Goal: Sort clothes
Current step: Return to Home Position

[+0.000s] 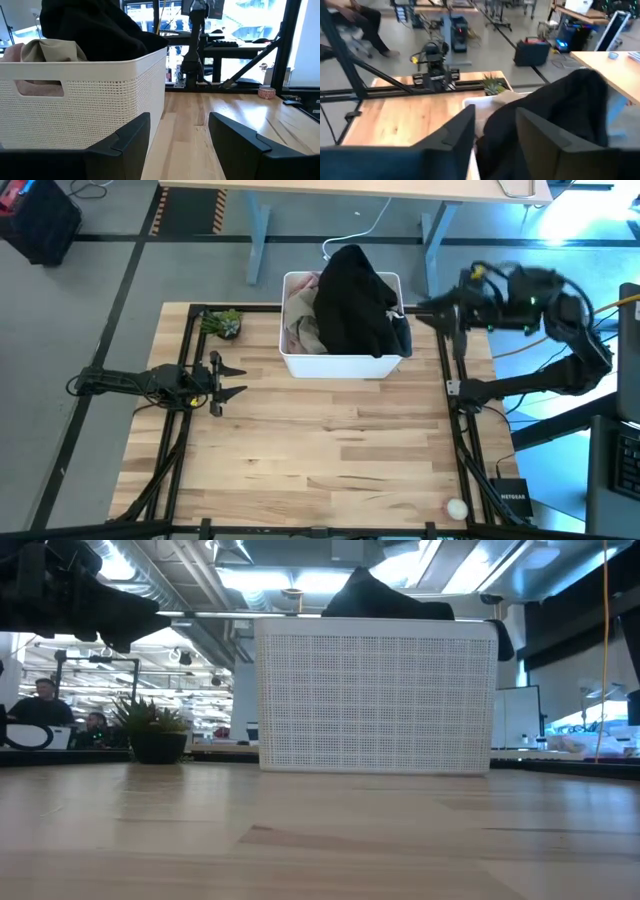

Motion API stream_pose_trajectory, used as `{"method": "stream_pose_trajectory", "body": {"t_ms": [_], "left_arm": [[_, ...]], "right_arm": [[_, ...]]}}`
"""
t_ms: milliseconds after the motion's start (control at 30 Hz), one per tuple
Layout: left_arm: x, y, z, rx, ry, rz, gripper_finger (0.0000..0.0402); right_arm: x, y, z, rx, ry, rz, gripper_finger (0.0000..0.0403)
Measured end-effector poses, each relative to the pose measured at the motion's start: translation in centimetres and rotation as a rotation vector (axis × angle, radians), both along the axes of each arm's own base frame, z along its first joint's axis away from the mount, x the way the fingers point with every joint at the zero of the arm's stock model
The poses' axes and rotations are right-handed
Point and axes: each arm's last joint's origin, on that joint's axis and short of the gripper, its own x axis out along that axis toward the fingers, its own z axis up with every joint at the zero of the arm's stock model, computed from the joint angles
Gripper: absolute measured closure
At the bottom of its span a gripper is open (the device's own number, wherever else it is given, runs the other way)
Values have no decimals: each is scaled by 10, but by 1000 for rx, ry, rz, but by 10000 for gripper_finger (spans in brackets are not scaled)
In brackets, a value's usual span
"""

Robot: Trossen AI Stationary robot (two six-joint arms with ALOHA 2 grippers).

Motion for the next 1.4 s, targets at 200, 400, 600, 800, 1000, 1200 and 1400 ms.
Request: {"method": "stream_pose_trajectory", "body": {"t_ms": [200, 400, 600, 800, 1000, 1200, 1400], "left_arm": [[0, 0, 0, 0, 0, 0, 204], [0, 0, 0, 0, 0, 0, 204], [0, 0, 0, 0, -1, 0, 204], [0, 0, 0, 0, 0, 0, 204], [0, 0, 0, 0, -1, 0, 204], [0, 0, 0, 0, 0, 0, 204], [0, 0, 0, 0, 0, 0, 204]], "right_arm": [[-1, 21, -73, -15, -88, 64, 348], [14, 33, -156, 85, -229, 27, 384], [26, 50, -228, 28, -220, 122, 367], [22, 52, -280, -40, -192, 249, 396], [12, 38, -296, -33, -210, 264, 396], [1, 23, -301, 0, -314, 245, 393], [-10, 17, -310, 29, -369, 179, 392]]}}
